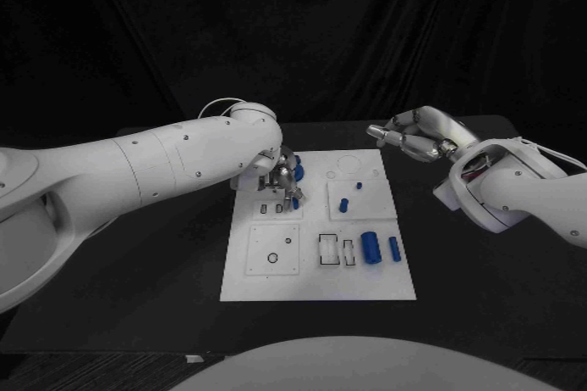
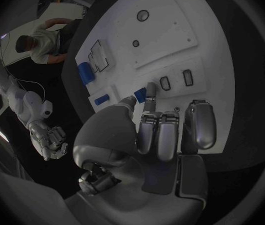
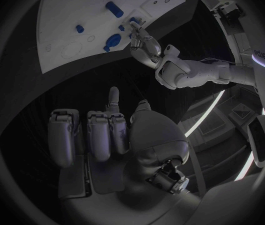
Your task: Assemble the parts on the task board
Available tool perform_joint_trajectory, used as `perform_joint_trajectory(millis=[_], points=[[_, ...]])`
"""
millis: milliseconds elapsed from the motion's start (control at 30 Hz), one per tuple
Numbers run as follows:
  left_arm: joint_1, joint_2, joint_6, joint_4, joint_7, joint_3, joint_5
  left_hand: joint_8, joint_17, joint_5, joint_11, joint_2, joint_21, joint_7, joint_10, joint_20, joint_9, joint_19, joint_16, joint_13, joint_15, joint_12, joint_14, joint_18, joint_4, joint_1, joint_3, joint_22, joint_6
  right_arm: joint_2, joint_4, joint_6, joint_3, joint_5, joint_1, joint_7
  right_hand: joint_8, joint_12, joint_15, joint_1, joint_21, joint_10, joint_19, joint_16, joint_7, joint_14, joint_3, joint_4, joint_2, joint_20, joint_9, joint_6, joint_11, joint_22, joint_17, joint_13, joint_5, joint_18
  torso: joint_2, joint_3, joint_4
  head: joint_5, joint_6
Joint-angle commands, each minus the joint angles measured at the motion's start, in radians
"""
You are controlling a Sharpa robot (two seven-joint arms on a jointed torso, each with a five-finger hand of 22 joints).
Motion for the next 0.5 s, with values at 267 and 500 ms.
perform_joint_trajectory(millis=[267, 500], points=[[-0.003, 0.003, 0.007, -0.002, 0.025, 0.001, 0.001, -0.003, 0.263, 0.054, -0.008, -0.025, -0.011, -0.006, 0.104, -0.007, 0.022, -0.002, 0.003, 0.263, -0.008, -0.001, 0.104, -0.008, -0.046, 0.027, 0.083, 0.007, -0.002, 0.001, 0.0, -0.006, 0.001, -0.005, -0.004, -0.011, 0.007, 0.002, -0.002, 0.029, -0.018, 0.106, 0.069, 0.003, -0.005, 0.106, 0.004, -0.002, 0.001, -0.002, 0.003, 0.003, -0.008, 0.241, 0.263, 0.263, 0.021, 0.009, -0.001, 0.0003, 0.0004, 0.001, 0.0], [-0.004, 0.003, 0.007, -0.001, 0.028, 0.001, 0.001, -0.003, 0.263, 0.081, -0.009, -0.04, -0.013, -0.006, 0.104, -0.009, 0.033, -0.002, 0.003, 0.263, -0.009, -0.001, 0.104, -0.008, -0.069, 0.023, 0.13, 0.009, -0.003, 0.002, 0.0, -0.002, 0.001, -0.005, -0.005, -0.014, 0.009, 0.002, -0.003, 0.037, -0.028, 0.106, 0.063, 0.003, -0.005, 0.106, 0.005, -0.002, 0.001, -0.002, 0.003, 0.002, -0.008, 0.237, 0.263, 0.263, 0.026, 0.012, 0.0, 0.0001, -0.0001, 0.0, 0.0]])
